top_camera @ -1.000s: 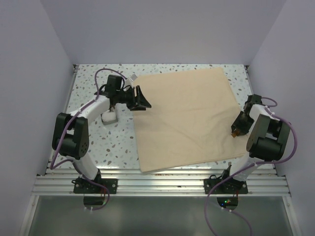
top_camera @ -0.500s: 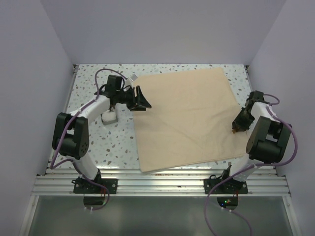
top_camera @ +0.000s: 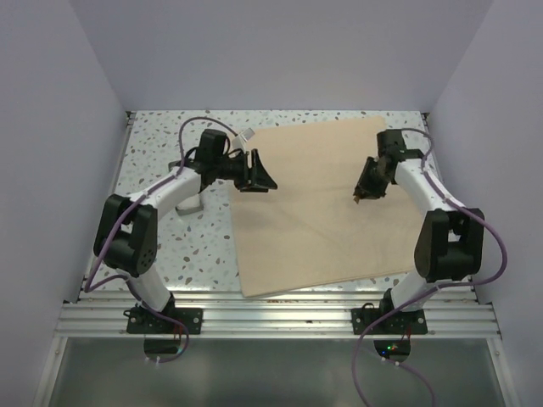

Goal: Prepare the surgical pack

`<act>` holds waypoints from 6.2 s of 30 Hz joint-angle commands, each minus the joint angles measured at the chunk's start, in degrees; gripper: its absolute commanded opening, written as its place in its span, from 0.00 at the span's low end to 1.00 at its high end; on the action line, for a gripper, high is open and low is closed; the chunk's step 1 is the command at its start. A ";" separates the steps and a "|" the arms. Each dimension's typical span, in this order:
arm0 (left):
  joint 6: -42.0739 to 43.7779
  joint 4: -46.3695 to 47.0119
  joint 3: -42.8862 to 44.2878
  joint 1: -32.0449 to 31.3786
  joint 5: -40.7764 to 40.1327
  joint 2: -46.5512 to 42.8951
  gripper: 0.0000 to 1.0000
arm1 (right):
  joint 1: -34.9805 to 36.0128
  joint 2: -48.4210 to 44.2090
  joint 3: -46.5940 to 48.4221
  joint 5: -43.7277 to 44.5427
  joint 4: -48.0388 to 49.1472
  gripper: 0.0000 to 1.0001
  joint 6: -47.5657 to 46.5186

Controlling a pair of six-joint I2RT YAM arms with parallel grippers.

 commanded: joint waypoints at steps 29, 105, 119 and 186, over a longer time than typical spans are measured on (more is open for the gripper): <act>-6.73 7.08 -2.83 -13.36 -13.57 -2.10 0.54 | 29.38 1.08 9.03 -9.19 3.93 0.33 27.95; 14.54 -28.34 9.20 31.20 -39.15 3.68 0.43 | 21.56 1.43 9.55 -10.16 -5.65 0.99 0.45; 15.42 -28.08 13.86 31.28 -40.56 13.71 0.34 | 19.45 0.11 7.36 -10.33 -5.91 0.99 0.53; 9.62 -25.09 22.38 0.15 -37.58 12.03 0.34 | 14.44 1.60 -1.88 -2.34 -5.21 0.49 -2.28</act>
